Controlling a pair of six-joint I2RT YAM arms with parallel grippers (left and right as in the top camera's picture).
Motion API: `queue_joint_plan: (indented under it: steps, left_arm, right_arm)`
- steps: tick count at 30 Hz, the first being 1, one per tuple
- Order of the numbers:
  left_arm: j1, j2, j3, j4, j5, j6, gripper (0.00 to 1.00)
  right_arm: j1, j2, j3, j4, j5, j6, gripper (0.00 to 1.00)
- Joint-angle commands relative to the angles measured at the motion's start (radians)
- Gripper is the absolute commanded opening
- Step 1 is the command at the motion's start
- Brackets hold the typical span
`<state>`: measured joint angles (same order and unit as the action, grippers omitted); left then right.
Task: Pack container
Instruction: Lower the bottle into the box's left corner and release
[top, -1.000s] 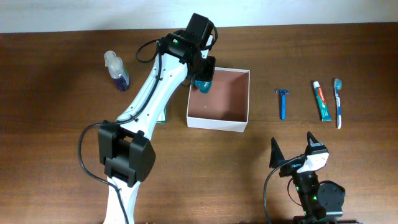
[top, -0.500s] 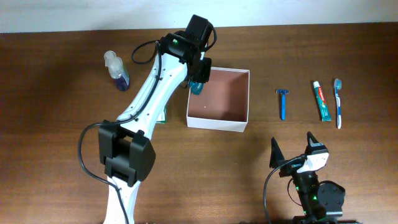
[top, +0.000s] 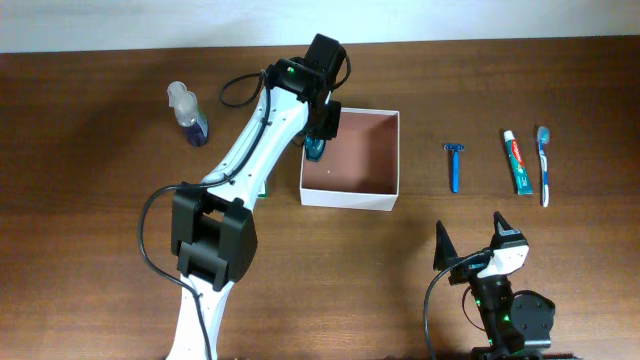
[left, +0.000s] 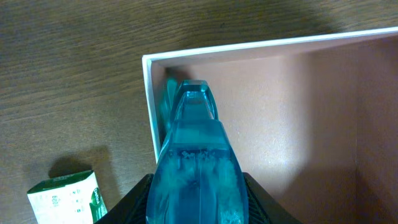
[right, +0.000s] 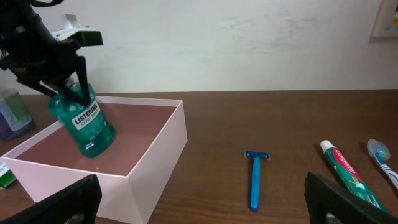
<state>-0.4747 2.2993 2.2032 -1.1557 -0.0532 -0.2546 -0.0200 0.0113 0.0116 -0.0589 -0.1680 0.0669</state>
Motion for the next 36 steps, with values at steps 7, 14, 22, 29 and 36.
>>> queue_joint_plan:
  steps: [7, 14, 22, 29, 36]
  left_arm:
    - [0.006, -0.008, 0.024, -0.046, -0.015, -0.084, 0.17]
    - [0.007, -0.008, 0.024, -0.041, -0.019, -0.100, 0.17]
    - [0.008, -0.008, 0.024, 0.016, -0.025, -0.100, 0.31]
    - [0.008, -0.008, 0.024, 0.027, -0.042, -0.100, 0.44]
    - [0.011, -0.008, 0.024, 0.027, -0.087, -0.100, 0.61]
  right_arm:
    - [-0.008, -0.008, -0.006, -0.004, -0.012, -0.007, 0.99]
    - [-0.008, -0.008, -0.006, -0.004, -0.012, -0.007, 0.98]
    - [-0.008, -0.008, -0.006, -0.004, -0.012, -0.007, 0.99]
    - [-0.008, -0.008, -0.006, -0.004, -0.012, -0.007, 0.99]
    - [-0.008, -0.008, -0.006, -0.004, -0.012, -0.007, 0.99]
